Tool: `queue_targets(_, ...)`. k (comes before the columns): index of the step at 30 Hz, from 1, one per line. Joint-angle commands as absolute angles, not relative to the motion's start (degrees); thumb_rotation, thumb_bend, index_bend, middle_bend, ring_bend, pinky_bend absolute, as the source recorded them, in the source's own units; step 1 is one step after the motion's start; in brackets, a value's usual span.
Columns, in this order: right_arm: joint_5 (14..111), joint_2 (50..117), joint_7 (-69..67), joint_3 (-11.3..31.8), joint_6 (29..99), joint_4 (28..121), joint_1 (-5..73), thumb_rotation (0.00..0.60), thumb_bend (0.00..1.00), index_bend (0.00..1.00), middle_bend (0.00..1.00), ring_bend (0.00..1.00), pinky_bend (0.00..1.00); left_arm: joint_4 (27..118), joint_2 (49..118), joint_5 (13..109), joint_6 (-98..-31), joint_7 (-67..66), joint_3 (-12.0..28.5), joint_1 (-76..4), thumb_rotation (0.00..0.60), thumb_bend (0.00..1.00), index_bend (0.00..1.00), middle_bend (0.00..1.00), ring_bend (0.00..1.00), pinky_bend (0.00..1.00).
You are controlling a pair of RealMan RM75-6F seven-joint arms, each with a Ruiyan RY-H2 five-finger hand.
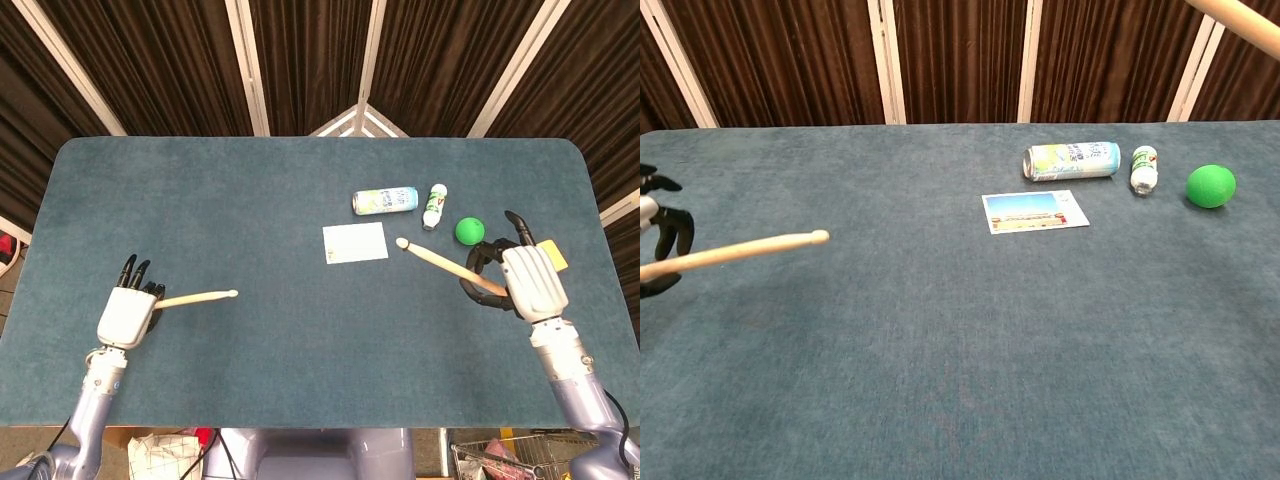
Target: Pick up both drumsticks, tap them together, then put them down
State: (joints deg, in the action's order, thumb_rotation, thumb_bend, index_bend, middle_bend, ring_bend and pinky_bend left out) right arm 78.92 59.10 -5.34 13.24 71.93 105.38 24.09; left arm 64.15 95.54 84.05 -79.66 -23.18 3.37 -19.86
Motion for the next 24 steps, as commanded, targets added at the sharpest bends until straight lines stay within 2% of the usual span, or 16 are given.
queue_targets(1,78.93,59.1,-4.97,13.37,71.98,105.74,24.2,0.6,0.41,0.67,0.63,0.51,0.01,63.93,94.24,88.06,-83.01,-15.05,3.52,-20.76,0.6,0.51,0.59,0.59,0.13,0.0)
queue_targets(5,78.51,59.0,-3.98,13.75,71.71,106.5,24.64,0.6,0.41,0.67,0.63,0.51,0.01,67.41,92.04,89.1,-84.61,-7.85,4.57,-21.11,0.6,0.5,0.58,0.59,0.13,0.0)
queue_targets(15,72.67,60.13,0.08,16.38,67.95,106.99,28.28,0.6,0.41,0.67,0.63,0.51,0.01,79.61,84.57,89.85,-84.84,-6.52,8.2,-23.3,0.6,0.5,0.58,0.59,0.13,0.0)
queue_targets(24,66.86,66.34,1.83,18.51,62.9,104.29,33.99,0.6,0.41,0.67,0.63,0.51,0.01,81.4,85.59,92.13,-83.94,-4.9,8.09,-25.29,0.6,0.5,0.59,0.59,0.13,0.0)
